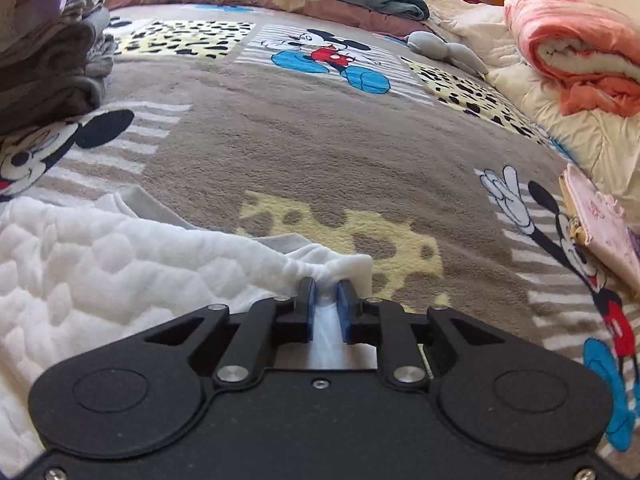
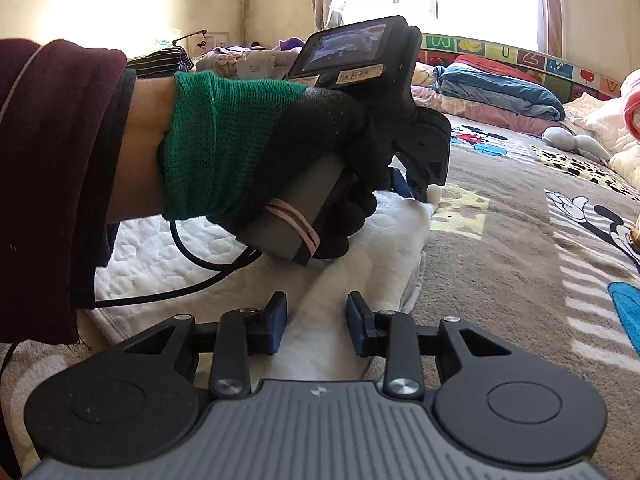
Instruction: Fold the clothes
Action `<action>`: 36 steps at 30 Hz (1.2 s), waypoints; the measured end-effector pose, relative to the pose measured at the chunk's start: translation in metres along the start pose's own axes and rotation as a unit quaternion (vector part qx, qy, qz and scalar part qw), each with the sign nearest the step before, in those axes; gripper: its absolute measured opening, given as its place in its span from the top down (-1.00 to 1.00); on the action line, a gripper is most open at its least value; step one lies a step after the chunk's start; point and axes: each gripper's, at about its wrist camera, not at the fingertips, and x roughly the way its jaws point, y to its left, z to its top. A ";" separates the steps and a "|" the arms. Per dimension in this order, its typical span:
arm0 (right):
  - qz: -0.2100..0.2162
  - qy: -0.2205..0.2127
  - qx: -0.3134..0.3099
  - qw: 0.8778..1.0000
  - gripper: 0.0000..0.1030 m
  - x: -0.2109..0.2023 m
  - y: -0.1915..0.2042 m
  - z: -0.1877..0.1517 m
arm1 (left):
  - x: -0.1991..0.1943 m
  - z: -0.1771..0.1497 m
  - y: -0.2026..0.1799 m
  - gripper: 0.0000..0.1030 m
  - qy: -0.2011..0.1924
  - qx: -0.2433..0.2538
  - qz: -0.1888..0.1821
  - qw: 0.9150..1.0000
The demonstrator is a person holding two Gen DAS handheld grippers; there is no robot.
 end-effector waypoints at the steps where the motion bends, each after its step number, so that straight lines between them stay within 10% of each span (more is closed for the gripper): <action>1: 0.000 0.001 0.000 1.000 0.32 0.000 0.000 0.000 | -0.009 0.001 0.006 0.69 -0.005 -0.007 -0.015 1.000; 13: 0.006 0.019 -0.005 1.000 0.20 0.001 0.004 0.003 | -0.123 -0.020 0.153 0.21 -0.110 -0.112 -0.015 0.987; 16: 0.024 0.029 0.003 0.999 -0.07 -0.005 0.003 0.007 | -0.123 -0.031 0.188 0.21 -0.119 -0.153 -0.033 0.980; 26: 0.055 -0.020 0.153 0.987 -0.02 0.005 -0.042 0.019 | -0.089 -0.018 0.205 0.21 -0.101 -0.140 -0.073 0.982; 28: 0.059 -0.033 0.186 0.980 -0.02 0.009 -0.052 0.021 | -0.087 -0.020 0.201 0.90 -0.095 -0.128 -0.067 0.985; 36: 0.066 -0.085 0.299 0.948 0.05 0.023 -0.093 0.038 | -0.127 -0.024 0.191 0.93 -0.111 -0.116 -0.065 0.985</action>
